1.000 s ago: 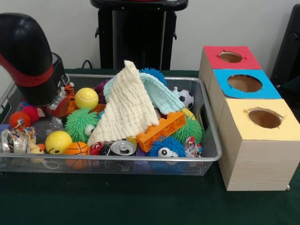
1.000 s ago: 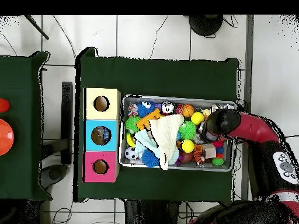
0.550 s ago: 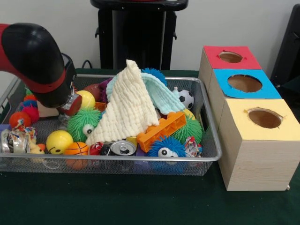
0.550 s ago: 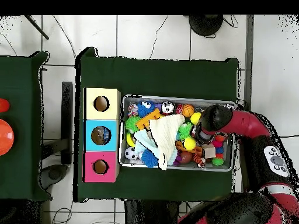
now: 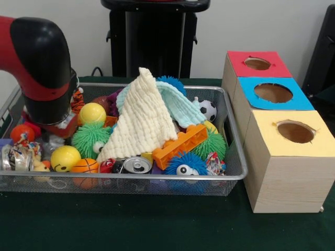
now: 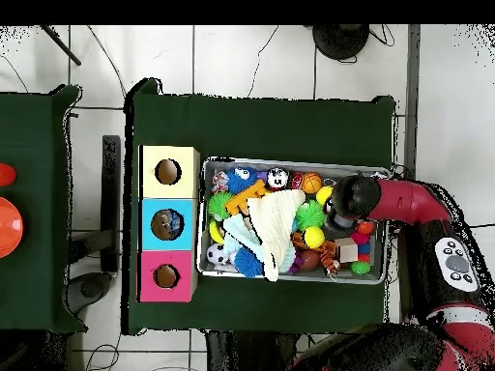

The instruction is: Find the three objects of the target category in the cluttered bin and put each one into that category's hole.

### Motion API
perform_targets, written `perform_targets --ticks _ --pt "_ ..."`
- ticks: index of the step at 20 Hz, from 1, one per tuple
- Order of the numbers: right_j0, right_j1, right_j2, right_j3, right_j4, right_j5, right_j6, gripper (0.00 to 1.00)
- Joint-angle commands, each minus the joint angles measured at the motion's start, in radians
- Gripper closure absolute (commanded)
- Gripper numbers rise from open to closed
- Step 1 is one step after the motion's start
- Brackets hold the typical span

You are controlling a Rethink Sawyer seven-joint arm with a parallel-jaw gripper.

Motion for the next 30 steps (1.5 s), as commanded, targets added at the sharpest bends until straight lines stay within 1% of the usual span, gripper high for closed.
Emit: perform_targets --ticks 1,2,3,4,7,8,9,11,15,17,20,25,30 --pt "0.067 0.123 -0.082 0.051 -0.226 -0.587 0.146 0.0" --pt "0.061 0.126 -0.077 0.05 -0.218 -0.587 0.125 0.0" --pt "0.039 0.127 -0.051 0.057 -0.197 -0.557 0.073 0.0" --pt "0.032 0.131 -0.047 0.057 -0.169 -0.546 0.033 1.0" --pt "0.031 0.127 -0.043 0.059 -0.13 -0.49 0.028 1.0" --pt "0.038 0.119 -0.047 0.062 -0.112 -0.453 0.03 1.0" --pt "0.039 0.112 -0.046 0.067 -0.101 -0.44 0.025 1.0" --pt "0.039 0.111 -0.036 0.064 -0.083 -0.403 0.002 1.0" --pt "0.026 0.133 -0.008 0.042 -0.039 -0.33 -0.048 1.0" --pt "0.012 0.142 0.014 0.037 0.001 -0.262 -0.087 1.0" --pt "0.0 0.145 0.029 0.043 0.063 -0.173 -0.115 1.0" --pt "-0.007 0.154 0.042 0.034 0.135 -0.063 -0.166 1.0" --pt "-0.013 0.175 0.052 0.041 0.202 0.006 -0.162 1.0"
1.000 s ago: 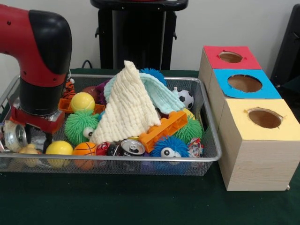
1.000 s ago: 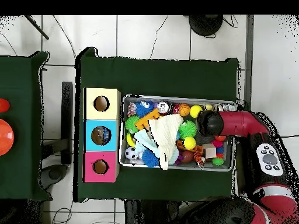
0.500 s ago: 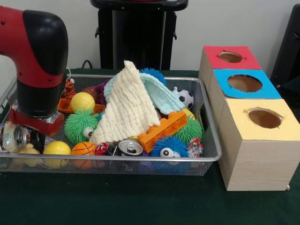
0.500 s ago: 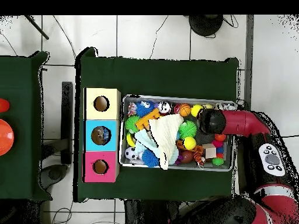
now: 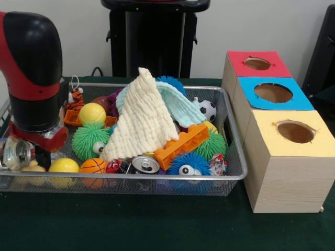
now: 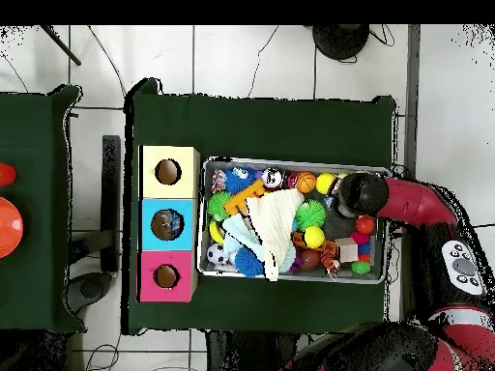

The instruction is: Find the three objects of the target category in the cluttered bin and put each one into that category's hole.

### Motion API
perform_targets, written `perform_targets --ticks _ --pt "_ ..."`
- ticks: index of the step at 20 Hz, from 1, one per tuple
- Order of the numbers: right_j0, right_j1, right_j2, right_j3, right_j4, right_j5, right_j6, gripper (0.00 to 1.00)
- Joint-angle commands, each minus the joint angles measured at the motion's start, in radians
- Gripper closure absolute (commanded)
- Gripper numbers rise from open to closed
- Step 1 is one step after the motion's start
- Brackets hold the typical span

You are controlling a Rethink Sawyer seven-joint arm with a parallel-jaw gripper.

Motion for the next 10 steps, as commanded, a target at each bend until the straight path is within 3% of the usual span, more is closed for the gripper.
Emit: perform_targets --ticks 1,7,10 --pt "-0.016 0.165 0.093 0.063 0.079 0.217 -0.152 1.0" --pt "0.005 0.168 0.073 0.043 0.121 0.331 -0.136 1.0" --pt "0.014 0.164 0.064 0.039 0.121 0.335 -0.134 1.0"
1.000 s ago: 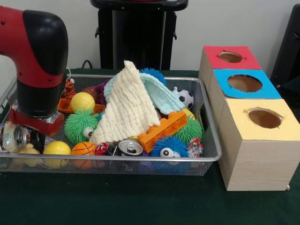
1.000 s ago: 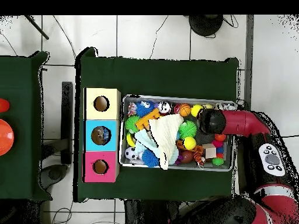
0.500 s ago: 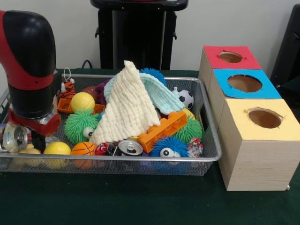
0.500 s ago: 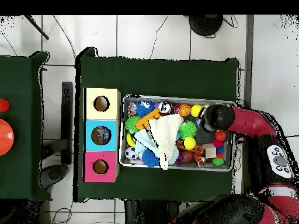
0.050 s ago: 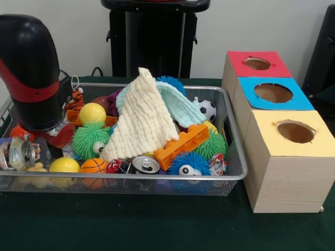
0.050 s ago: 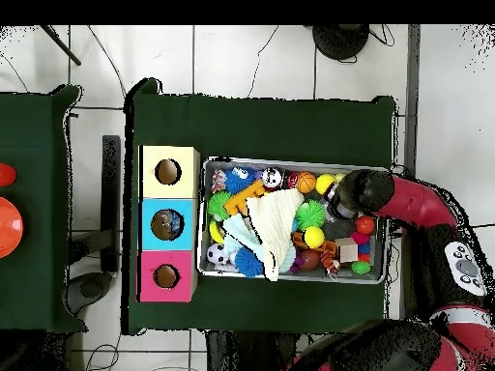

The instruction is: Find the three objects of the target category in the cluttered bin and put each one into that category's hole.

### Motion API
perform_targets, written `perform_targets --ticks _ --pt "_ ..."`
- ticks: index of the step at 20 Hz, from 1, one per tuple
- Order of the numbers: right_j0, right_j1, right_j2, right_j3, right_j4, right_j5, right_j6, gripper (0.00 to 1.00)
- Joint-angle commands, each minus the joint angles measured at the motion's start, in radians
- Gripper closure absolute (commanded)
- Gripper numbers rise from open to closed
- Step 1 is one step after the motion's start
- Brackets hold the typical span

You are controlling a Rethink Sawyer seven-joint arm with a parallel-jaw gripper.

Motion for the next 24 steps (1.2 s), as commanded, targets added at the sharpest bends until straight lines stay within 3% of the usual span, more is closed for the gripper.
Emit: perform_targets --ticks 1,9,13,19,24 --pt "0.028 0.14 0.054 0.047 0.021 0.174 -0.132 1.0" --pt "0.032 0.134 0.041 0.042 -0.003 0.163 -0.128 1.0" --pt "0.052 0.099 0.009 0.062 -0.054 0.075 -0.103 1.0" --pt "0.064 -0.039 -0.035 0.2 -0.117 -0.157 -0.032 1.0" --pt "0.056 -0.117 -0.046 0.274 -0.121 -0.194 -0.042 1.0"
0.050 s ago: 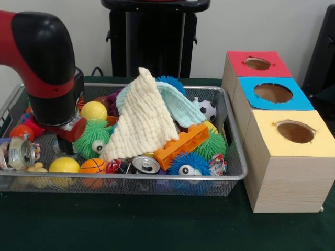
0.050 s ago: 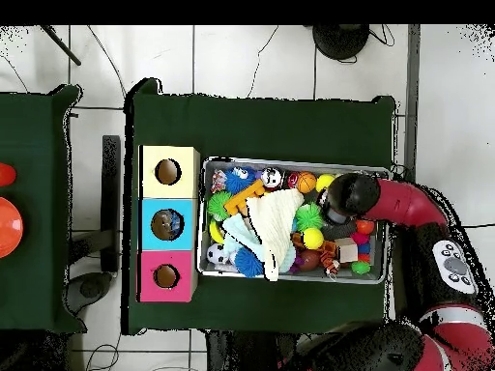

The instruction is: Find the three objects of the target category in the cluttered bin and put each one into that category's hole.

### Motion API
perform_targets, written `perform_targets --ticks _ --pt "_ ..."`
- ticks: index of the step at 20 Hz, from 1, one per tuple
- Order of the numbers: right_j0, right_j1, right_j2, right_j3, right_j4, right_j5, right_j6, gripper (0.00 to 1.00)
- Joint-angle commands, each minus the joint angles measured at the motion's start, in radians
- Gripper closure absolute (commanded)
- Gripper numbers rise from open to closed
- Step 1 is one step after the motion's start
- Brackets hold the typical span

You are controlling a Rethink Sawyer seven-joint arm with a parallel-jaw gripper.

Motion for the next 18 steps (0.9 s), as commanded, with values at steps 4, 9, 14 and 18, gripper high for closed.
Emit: perform_targets --ticks 4,9,14,18 --pt "0.001 -0.094 -0.011 0.208 -0.071 -0.124 -0.058 1.0" --pt "0.0 -0.09 -0.001 0.199 -0.066 -0.109 -0.08 1.0" --pt "0.027 -0.103 -0.025 0.21 -0.077 -0.155 -0.019 1.0" --pt "0.027 -0.067 -0.029 0.184 -0.097 -0.211 -0.011 1.0"
